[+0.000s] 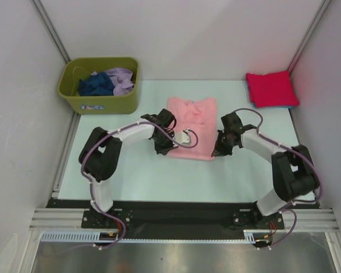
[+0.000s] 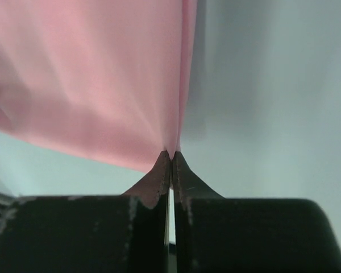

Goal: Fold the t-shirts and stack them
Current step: Fold the tshirt

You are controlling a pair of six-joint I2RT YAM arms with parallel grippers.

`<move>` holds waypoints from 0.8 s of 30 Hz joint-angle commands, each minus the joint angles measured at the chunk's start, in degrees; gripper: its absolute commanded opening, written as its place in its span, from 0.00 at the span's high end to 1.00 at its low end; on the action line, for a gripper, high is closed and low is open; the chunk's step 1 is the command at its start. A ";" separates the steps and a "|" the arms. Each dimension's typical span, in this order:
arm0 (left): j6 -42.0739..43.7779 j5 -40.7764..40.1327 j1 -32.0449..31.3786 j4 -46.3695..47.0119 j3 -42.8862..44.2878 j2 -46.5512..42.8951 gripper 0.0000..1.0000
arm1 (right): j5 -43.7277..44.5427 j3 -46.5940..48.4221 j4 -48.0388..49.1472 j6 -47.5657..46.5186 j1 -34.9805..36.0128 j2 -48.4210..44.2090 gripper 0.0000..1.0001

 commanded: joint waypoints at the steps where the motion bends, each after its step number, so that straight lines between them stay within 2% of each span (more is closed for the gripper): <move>1: -2.18 6.34 -0.30 -9.95 -3.35 -9.84 1.00 | -0.16 -3.75 -10.63 1.98 3.81 -9.92 1.00; 6: -0.78 11.79 -2.94 -21.90 -9.25 -22.22 1.00 | -1.64 -8.24 -20.93 9.71 11.63 -21.72 1.00; 7: -0.25 13.20 -2.94 -23.66 -9.42 -23.82 1.00 | -1.65 -7.89 -23.82 10.85 12.34 -25.30 1.00; 10: -0.24 15.67 -2.16 -27.10 -7.77 -26.38 1.00 | -2.00 -4.48 -25.08 12.97 12.27 -27.71 1.00; 13: -1.38 14.45 0.30 -25.09 -3.04 -24.03 1.00 | -3.13 0.43 -22.46 8.94 7.72 -22.90 1.00; 16: -3.84 12.69 4.34 -22.10 3.38 -19.02 0.99 | -4.28 6.58 -17.46 3.94 3.31 -13.93 1.00; 19: -6.66 9.97 7.95 -20.16 15.14 -10.15 1.00 | -4.11 13.18 -13.23 0.94 -1.61 -3.05 1.00; 21: -8.41 8.48 9.53 -18.84 19.21 -4.08 1.00 | -4.81 20.30 -11.81 0.41 -4.08 4.84 1.00; 24: -10.61 6.63 10.41 -17.17 26.42 3.22 1.00 | -3.94 28.91 -11.37 -0.65 -5.83 11.64 1.00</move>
